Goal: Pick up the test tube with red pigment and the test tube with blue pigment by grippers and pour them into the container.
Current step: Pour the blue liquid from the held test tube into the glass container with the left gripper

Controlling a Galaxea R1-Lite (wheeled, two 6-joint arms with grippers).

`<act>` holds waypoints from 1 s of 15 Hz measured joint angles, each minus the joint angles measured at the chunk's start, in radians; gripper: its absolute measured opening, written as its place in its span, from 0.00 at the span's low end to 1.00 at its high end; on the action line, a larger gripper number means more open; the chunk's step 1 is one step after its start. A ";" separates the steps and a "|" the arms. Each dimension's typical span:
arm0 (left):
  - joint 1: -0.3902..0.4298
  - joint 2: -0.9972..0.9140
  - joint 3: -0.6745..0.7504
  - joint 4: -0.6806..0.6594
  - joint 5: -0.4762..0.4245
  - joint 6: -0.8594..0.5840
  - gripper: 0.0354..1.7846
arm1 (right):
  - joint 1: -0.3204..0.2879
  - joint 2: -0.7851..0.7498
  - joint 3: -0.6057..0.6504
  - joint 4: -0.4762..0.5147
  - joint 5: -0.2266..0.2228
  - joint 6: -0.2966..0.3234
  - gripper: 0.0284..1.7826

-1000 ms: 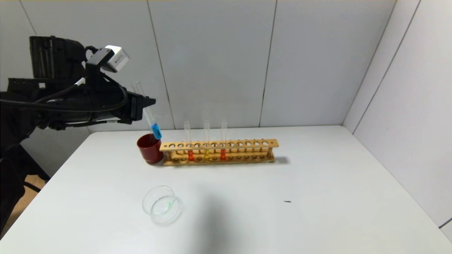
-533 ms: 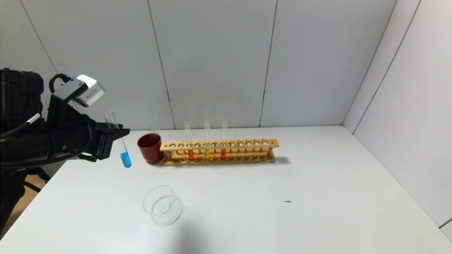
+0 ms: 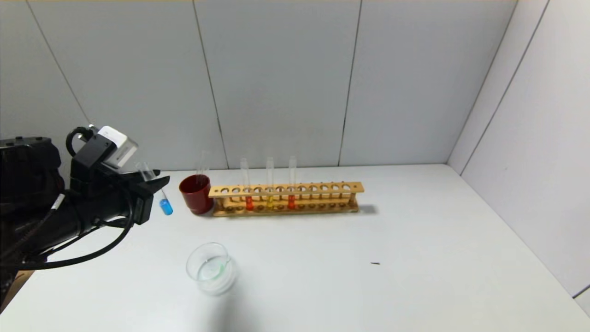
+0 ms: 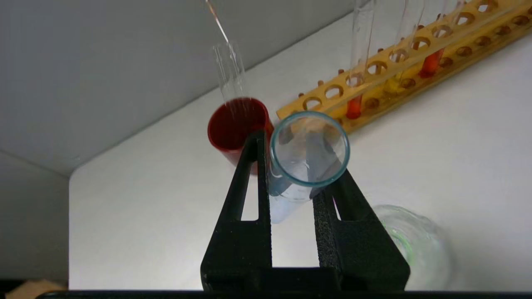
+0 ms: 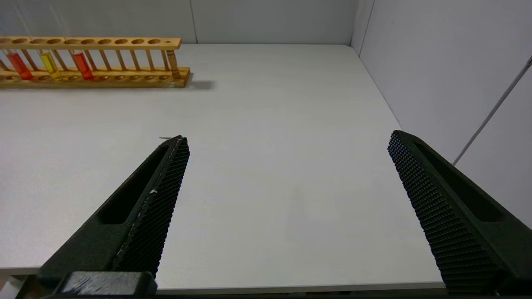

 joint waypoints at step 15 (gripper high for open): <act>0.063 0.276 0.119 -0.437 -0.219 0.730 0.17 | 0.000 0.000 0.000 0.000 0.000 0.000 0.98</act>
